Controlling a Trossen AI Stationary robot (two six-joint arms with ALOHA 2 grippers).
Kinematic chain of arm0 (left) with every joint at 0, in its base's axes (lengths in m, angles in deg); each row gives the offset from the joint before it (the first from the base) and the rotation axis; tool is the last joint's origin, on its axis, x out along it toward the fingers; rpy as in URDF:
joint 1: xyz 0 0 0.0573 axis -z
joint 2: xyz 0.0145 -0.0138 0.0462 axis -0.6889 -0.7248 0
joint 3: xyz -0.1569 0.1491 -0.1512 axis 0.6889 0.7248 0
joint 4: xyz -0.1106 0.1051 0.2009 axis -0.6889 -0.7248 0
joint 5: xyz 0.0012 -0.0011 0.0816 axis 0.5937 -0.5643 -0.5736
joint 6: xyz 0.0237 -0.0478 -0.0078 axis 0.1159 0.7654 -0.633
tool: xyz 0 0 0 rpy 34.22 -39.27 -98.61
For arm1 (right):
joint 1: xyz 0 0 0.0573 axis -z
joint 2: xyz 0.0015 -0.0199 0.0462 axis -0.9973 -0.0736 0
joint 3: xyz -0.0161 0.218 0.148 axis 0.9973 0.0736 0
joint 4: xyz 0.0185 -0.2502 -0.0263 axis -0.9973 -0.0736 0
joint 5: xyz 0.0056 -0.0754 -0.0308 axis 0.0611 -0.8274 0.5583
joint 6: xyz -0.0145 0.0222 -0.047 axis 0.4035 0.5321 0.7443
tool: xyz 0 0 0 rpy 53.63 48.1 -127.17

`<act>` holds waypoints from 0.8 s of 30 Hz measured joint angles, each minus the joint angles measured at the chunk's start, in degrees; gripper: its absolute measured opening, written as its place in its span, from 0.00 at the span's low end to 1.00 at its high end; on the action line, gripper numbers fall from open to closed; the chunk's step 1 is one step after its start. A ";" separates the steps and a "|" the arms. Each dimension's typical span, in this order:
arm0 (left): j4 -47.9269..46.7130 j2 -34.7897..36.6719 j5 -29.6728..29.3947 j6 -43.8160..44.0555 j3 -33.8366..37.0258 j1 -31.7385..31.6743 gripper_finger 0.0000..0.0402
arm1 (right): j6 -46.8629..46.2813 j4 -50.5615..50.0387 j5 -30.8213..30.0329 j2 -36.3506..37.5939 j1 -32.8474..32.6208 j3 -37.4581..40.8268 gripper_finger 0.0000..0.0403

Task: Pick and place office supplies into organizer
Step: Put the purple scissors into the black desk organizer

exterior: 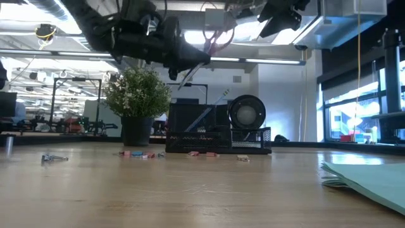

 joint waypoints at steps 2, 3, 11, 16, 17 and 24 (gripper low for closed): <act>2.95 -0.98 -0.78 0.78 0.92 0.12 0.09 | 0.00 0.00 0.00 0.00 0.00 0.00 0.69; 4.75 -1.86 -1.03 1.30 1.21 0.20 0.09 | 0.00 -0.01 -0.02 0.00 0.00 0.00 0.69; 11.74 -9.34 -1.76 3.06 1.23 0.26 0.09 | 0.00 0.00 -0.13 0.00 0.00 0.00 0.69; 12.20 -12.92 -1.74 3.06 1.23 0.25 0.08 | 0.00 0.00 -0.13 0.00 0.00 0.00 0.69; 12.17 -13.49 -1.76 3.06 1.23 0.25 0.08 | 0.00 0.00 -0.13 0.00 0.00 0.00 0.69; 12.03 -14.98 -1.74 2.92 1.23 0.27 0.09 | 0.02 0.00 -0.11 0.00 0.00 0.02 0.69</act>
